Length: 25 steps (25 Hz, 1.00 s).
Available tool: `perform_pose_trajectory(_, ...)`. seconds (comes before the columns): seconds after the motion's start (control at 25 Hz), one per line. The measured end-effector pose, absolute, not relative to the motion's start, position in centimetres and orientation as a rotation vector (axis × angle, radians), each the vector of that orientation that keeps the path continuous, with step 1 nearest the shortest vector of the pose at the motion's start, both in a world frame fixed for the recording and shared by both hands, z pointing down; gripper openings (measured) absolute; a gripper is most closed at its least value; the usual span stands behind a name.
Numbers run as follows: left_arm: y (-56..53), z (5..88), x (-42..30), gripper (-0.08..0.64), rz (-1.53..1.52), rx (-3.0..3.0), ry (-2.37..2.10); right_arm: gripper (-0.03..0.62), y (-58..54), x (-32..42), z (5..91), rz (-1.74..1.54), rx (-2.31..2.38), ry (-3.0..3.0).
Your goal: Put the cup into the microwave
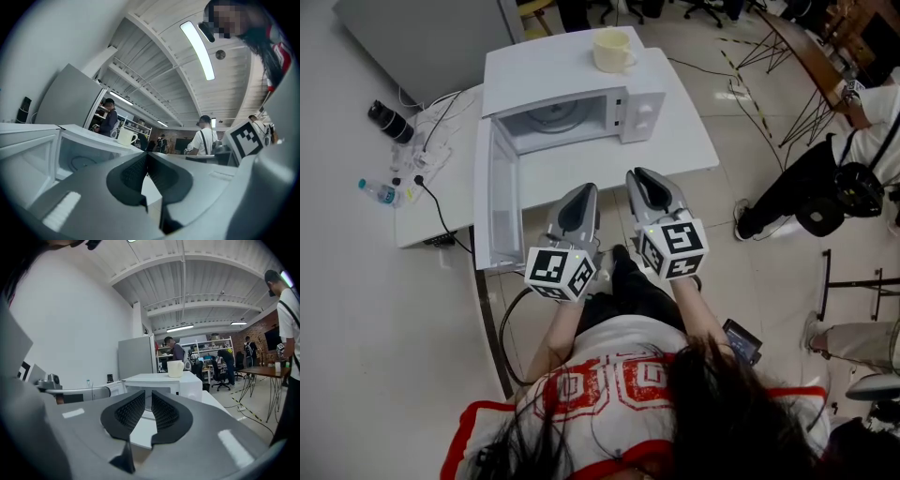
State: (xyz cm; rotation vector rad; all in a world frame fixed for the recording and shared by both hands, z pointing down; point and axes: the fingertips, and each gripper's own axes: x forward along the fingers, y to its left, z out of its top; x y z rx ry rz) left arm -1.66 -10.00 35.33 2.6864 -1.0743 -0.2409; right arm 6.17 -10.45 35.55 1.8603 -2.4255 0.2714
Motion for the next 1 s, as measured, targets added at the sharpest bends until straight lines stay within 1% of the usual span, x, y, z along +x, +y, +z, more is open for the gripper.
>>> perform_pose_trajectory(0.48, -15.5, 35.2, 0.5, -0.002, -0.245, 2.692, -1.123, 0.094, -17.3, 8.4, 35.3, 0.268, 1.791, -2.477)
perform_pose_trajectory(0.64, -17.4, 35.2, 1.1, -0.002, -0.256, 2.683, -1.132, 0.096, -19.8, 8.8, 35.1, 0.254, 1.760, -2.498)
perform_pose_trajectory(1.0, -20.5, 35.7, 1.6, -0.002, -0.210, 2.660, -1.177, 0.150, -24.9, 10.9, 33.8, 0.228, 1.758, -2.511)
